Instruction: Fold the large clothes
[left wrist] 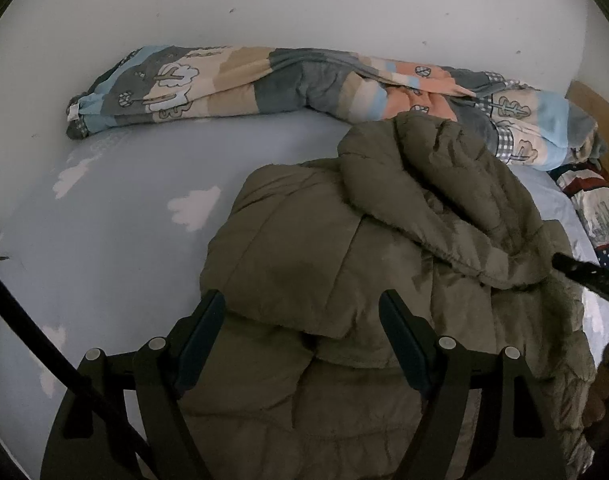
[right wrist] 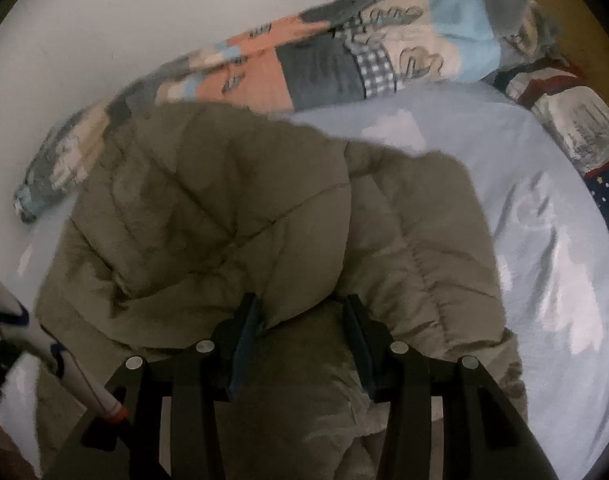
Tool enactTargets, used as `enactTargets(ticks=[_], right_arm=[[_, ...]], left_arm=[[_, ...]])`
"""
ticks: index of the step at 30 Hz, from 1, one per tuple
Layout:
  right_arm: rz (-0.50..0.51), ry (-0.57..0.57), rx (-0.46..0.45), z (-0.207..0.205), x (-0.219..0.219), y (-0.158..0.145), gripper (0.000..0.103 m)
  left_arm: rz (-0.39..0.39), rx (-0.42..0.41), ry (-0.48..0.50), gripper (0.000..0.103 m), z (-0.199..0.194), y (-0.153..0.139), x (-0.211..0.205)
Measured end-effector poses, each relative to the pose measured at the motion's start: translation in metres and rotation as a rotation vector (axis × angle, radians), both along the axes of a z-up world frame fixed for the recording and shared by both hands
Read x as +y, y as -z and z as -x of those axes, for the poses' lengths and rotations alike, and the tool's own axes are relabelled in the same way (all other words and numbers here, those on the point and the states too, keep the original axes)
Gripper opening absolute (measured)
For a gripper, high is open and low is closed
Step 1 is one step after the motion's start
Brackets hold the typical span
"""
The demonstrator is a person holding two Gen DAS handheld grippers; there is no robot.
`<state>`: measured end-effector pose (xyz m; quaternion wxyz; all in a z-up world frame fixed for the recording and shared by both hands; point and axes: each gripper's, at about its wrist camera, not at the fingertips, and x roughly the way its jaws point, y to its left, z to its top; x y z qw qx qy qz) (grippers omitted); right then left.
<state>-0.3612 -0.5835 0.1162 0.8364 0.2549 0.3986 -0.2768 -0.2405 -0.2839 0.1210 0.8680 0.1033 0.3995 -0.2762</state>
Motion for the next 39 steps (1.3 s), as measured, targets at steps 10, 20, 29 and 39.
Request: enactTargets(ticks=[10,20,29,39], right_arm=[[-0.002,0.039,-0.124,0.030,0.005,-0.045,0.052],[-0.038,0.037,-0.111,0.028,-0.001,-0.025,0.051],[-0.028,-0.011,0.000,0.004,0.007,0.004,0.051],[-0.017,0.036,-0.149,0.069,0.036,-0.073,0.051]], left_arm=[[0.050,-0.021,0.022,0.078,-0.016,-0.028,-0.034],[-0.136,0.012,0.036,0.078,-0.056,0.028,-0.103],[-0.147,0.027,0.053,0.079,-0.042,0.024,-0.095],[-0.098,-0.056,0.109,0.079,0.049,-0.033,-0.009]])
